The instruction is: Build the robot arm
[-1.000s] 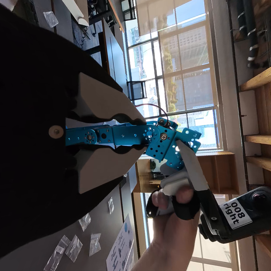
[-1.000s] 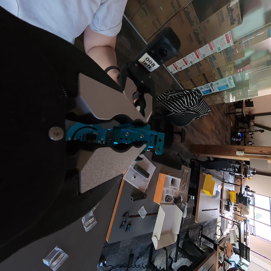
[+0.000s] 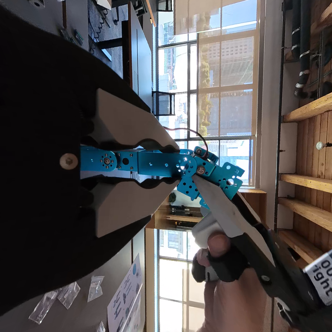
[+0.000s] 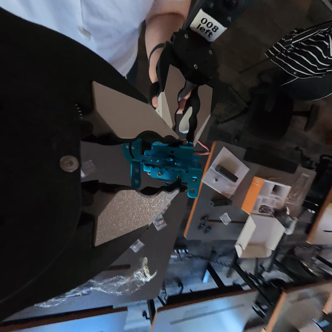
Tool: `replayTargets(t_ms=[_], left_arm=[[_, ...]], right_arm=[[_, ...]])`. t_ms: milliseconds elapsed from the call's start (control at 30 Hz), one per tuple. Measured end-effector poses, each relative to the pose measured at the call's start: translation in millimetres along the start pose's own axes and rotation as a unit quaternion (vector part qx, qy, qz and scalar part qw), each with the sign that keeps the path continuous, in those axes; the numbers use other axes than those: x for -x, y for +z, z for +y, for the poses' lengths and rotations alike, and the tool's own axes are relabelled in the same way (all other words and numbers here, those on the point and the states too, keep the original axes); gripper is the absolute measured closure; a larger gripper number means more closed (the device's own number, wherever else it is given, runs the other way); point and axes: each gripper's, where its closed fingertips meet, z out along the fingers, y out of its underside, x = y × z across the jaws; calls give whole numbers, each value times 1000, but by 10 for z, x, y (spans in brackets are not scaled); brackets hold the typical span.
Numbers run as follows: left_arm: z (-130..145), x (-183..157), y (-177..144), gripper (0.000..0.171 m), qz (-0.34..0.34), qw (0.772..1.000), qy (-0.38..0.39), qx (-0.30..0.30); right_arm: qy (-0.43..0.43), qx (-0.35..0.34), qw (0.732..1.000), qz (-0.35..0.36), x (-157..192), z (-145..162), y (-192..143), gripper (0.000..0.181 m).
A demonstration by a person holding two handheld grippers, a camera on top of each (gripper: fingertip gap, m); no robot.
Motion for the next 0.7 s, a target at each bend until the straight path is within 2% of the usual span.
replayTargets(t_ms=[233, 500, 567, 700], left_arm=[[-4, 12, -6, 147, 15, 1000, -13, -12], [-9, 18, -27, 147, 32, 999, -27, -21], [-18, 10, -41, 147, 49, 997, -45, -28], [-52, 33, -128, 150, 131, 988, -70, -30]], right_arm=[[20, 52, 998, -20, 9, 18, 23, 136], [23, 71, 997, -28, 5, 20, 37, 136], [21, 79, 996, -29, 3, 29, 33, 137], [14, 95, 995, -21, -9, 46, 28, 138]])
